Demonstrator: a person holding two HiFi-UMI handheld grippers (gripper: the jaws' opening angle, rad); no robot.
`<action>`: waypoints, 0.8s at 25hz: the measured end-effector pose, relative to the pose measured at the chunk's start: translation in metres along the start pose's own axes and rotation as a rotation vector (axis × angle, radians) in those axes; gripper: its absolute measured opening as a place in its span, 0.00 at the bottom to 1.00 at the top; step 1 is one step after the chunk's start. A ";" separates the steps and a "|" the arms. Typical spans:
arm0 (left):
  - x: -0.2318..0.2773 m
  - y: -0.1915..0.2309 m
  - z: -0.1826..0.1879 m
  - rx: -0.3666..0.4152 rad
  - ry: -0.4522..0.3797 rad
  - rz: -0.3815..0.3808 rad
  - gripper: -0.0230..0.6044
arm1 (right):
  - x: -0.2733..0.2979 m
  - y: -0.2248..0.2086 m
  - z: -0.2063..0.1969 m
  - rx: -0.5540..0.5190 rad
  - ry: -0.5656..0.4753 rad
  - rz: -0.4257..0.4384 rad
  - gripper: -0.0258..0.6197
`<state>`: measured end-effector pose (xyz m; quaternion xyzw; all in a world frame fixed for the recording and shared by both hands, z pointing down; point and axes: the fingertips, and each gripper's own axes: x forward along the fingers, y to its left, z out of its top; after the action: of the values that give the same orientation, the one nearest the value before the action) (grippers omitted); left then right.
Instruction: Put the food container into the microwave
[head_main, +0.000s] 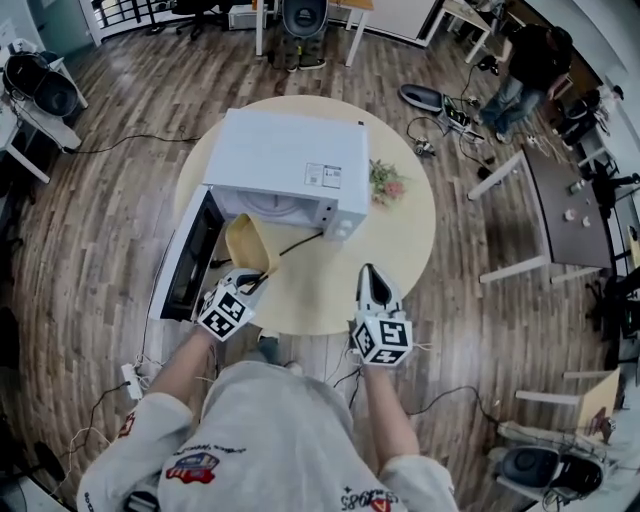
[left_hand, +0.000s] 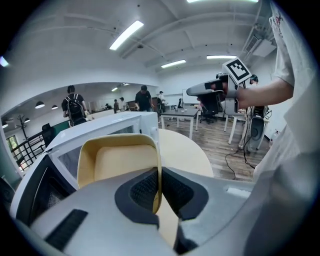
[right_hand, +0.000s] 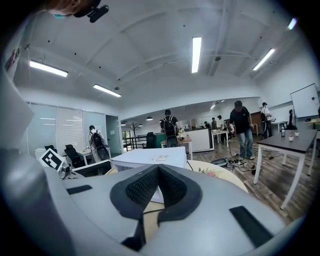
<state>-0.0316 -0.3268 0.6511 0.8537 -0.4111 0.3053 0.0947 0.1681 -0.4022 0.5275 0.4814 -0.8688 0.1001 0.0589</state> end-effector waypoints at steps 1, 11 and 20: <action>0.005 0.001 -0.004 0.015 0.016 -0.013 0.05 | 0.001 -0.002 0.000 0.001 0.001 -0.008 0.04; 0.054 0.019 -0.027 0.190 0.145 -0.132 0.05 | 0.004 -0.018 -0.012 0.030 0.015 -0.100 0.04; 0.091 0.055 -0.022 0.279 0.199 -0.162 0.05 | 0.008 -0.014 -0.026 0.031 0.048 -0.147 0.04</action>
<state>-0.0397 -0.4113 0.7178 0.8545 -0.2834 0.4335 0.0396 0.1758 -0.4094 0.5562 0.5421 -0.8278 0.1203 0.0796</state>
